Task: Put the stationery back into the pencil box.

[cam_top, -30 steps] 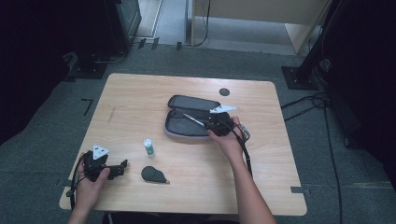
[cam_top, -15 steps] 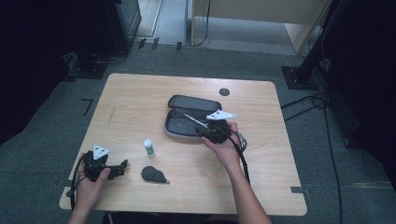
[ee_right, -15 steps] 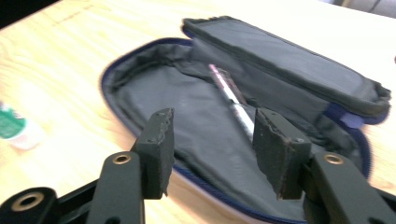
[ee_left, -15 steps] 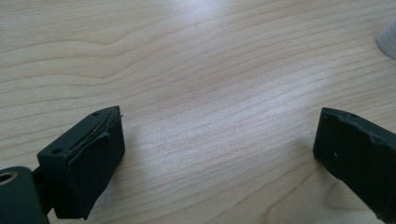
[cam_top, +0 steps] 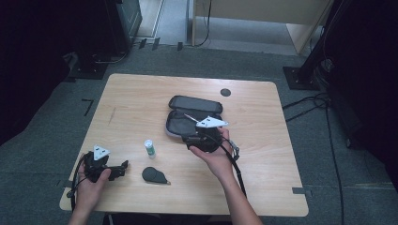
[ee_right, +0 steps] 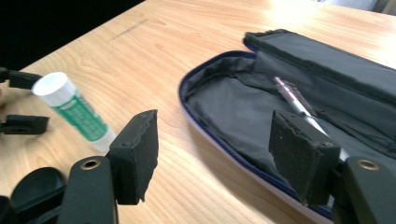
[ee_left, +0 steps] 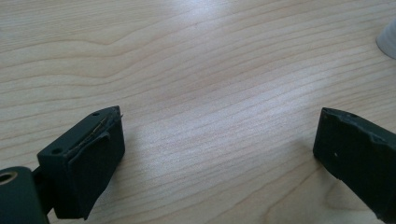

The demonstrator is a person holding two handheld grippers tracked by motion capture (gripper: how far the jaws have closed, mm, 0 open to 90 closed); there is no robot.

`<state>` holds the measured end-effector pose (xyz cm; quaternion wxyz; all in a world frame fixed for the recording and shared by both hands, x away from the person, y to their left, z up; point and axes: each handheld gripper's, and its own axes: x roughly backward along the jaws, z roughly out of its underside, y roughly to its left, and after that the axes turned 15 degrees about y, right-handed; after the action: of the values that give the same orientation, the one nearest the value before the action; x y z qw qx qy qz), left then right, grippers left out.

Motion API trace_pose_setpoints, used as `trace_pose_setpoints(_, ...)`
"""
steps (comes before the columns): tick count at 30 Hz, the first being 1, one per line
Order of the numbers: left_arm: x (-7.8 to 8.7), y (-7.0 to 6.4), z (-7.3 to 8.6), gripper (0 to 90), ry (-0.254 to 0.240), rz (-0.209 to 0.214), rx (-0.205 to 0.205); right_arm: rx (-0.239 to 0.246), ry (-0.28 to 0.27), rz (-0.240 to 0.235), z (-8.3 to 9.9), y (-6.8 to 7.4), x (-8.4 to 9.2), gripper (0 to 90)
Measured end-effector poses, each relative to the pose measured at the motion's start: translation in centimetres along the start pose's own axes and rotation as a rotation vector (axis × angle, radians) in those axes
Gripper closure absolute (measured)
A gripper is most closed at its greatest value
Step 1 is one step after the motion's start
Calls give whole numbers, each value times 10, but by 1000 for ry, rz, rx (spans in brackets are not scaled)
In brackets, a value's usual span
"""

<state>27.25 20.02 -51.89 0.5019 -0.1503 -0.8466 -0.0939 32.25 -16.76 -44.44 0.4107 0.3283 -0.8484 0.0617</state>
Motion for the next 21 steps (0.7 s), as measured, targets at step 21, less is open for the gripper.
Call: trace_pose_setpoints(21,0,0,0,24,0,1,0,42,-33,-59,2,38,-16,430)
